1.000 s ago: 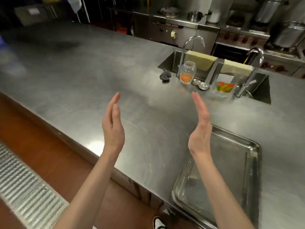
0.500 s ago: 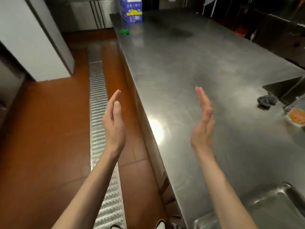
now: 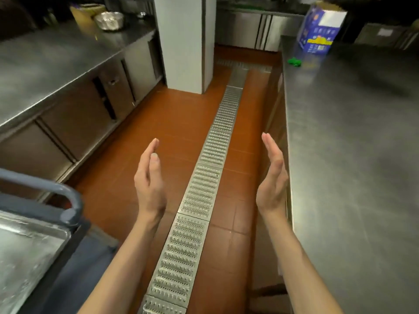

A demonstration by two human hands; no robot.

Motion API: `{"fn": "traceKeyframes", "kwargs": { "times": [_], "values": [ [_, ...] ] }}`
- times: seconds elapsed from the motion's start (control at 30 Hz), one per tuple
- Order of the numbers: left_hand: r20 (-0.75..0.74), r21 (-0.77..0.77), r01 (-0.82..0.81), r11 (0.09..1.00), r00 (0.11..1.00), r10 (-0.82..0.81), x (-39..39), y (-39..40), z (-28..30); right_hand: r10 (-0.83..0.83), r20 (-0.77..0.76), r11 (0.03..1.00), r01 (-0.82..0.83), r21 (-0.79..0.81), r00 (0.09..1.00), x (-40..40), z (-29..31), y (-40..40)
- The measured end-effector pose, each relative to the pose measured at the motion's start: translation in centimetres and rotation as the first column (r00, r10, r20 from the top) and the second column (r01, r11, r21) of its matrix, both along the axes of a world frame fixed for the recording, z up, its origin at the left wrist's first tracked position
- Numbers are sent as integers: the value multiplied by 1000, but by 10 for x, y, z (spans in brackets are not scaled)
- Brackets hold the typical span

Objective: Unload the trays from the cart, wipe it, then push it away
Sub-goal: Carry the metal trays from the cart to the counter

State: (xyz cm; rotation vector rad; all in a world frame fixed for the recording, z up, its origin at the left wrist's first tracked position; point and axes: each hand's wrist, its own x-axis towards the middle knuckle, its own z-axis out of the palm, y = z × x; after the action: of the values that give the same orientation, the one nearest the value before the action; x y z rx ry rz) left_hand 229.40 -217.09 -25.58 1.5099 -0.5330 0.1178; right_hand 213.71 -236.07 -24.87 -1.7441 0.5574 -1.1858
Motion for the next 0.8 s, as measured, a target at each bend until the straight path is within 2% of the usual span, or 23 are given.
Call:
{"fn": "traceKeyframes", "kwargs": {
  "times": [0.23, 0.5, 0.67, 0.8],
  "values": [
    [-9, 14, -186, 982, 982, 186, 57, 94, 5, 231, 1, 972, -231, -41, 973, 101, 3, 76],
    [-9, -17, -373, 928, 928, 373, 107, 214, -4, 447, 24, 894, -446, -40, 894, 206, -1, 183],
    [-47, -3, -492, 871, 870, 491, 119, 278, -12, 585, -16, 809, -585, -63, 811, 261, -12, 245],
    [-83, -1, -586, 810, 807, 584, 124, 314, -17, 703, -46, 708, -705, -46, 710, 292, -15, 286]
  ]
}}
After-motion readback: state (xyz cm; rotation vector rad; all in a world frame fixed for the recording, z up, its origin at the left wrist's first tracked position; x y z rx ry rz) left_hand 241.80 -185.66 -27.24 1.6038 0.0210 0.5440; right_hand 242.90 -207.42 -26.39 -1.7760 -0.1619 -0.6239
